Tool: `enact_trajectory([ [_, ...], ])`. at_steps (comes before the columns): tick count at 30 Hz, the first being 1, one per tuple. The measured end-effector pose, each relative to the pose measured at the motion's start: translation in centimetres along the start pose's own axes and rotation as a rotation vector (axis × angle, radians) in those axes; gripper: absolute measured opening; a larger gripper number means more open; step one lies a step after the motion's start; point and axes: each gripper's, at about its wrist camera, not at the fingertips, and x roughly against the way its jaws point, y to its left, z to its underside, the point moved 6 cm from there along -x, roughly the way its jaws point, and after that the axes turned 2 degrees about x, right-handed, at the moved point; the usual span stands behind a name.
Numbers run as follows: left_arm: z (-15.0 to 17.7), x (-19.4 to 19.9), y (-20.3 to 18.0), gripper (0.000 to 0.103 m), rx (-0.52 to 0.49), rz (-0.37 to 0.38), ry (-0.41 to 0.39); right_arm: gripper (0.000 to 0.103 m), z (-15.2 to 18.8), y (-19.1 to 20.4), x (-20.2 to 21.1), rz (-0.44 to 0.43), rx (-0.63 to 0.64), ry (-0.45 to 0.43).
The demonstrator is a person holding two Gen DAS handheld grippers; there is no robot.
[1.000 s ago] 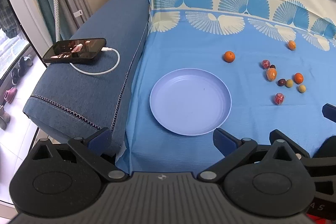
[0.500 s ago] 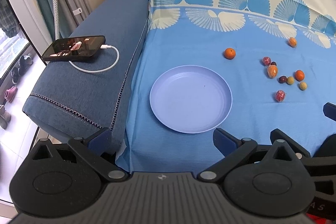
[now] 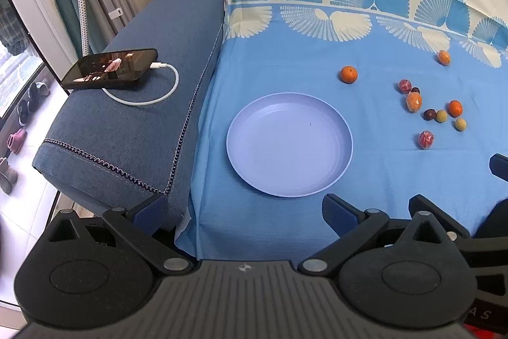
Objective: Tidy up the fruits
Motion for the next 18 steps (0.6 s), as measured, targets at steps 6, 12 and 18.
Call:
enact_trajectory([
  [6,0.07,-0.01,0.04,0.103,-0.003,0.001,0.001,0.103,0.06,-0.03,-0.08,-0.001,0.003,0.006],
  [12,0.08,-0.02,0.01,0.103,-0.004,0.0,0.002,0.103,0.06,-0.06,-0.1,-0.001,0.004,0.009],
  [18,0.09,-0.02,-0.02,0.103,-0.004,0.0,0.003,0.103,0.06,-0.13,-0.09,-0.001,0.006,0.01],
])
